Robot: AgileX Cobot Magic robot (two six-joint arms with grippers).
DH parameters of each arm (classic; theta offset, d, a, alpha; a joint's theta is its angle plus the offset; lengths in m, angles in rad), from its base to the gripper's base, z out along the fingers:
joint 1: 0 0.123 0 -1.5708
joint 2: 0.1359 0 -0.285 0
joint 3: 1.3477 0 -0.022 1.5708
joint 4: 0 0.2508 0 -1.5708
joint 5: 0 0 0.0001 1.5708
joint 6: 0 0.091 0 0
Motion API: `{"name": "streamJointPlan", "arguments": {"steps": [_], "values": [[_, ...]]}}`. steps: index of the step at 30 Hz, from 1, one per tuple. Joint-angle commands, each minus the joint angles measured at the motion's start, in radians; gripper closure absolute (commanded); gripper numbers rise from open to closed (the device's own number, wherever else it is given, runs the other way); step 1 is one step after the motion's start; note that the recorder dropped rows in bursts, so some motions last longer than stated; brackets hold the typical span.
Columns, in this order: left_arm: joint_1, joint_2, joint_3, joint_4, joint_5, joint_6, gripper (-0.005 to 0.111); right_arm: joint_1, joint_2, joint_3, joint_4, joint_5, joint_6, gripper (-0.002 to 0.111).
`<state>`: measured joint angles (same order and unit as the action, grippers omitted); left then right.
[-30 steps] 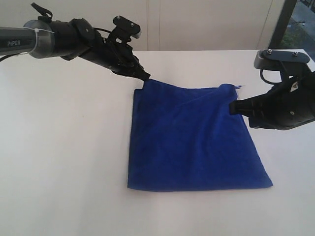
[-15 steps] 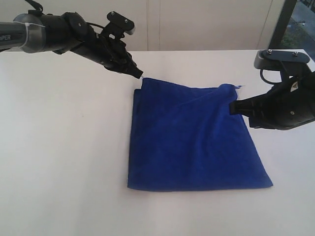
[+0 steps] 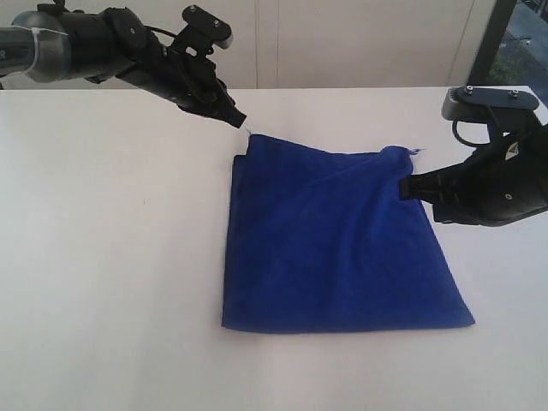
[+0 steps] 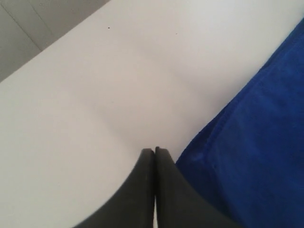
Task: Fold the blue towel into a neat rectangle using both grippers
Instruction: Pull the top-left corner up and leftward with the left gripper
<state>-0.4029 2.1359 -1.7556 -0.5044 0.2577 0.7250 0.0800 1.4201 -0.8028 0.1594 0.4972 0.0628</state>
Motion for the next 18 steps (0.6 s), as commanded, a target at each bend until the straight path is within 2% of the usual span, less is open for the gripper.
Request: {"name": "streamJointPlan", "arguments": {"steps": [1,9,16,18], "values": [[0.023,-0.016,-0.002,0.026,0.041,-0.058,0.107,0.0,-0.007,-0.005,0.005,-0.007,-0.007,0.108],[0.034,-0.01,-0.002,0.083,0.072,-0.136,0.107,0.0,-0.007,-0.005,0.005,-0.005,-0.007,0.108],[0.01,0.038,-0.002,-0.015,0.051,-0.145,0.107,0.0,-0.007,-0.005,0.005,-0.005,-0.007,0.108],[-0.027,0.073,-0.002,-0.017,-0.004,-0.146,0.094,0.0,-0.007,-0.005,0.005,-0.008,-0.007,0.108]]}}
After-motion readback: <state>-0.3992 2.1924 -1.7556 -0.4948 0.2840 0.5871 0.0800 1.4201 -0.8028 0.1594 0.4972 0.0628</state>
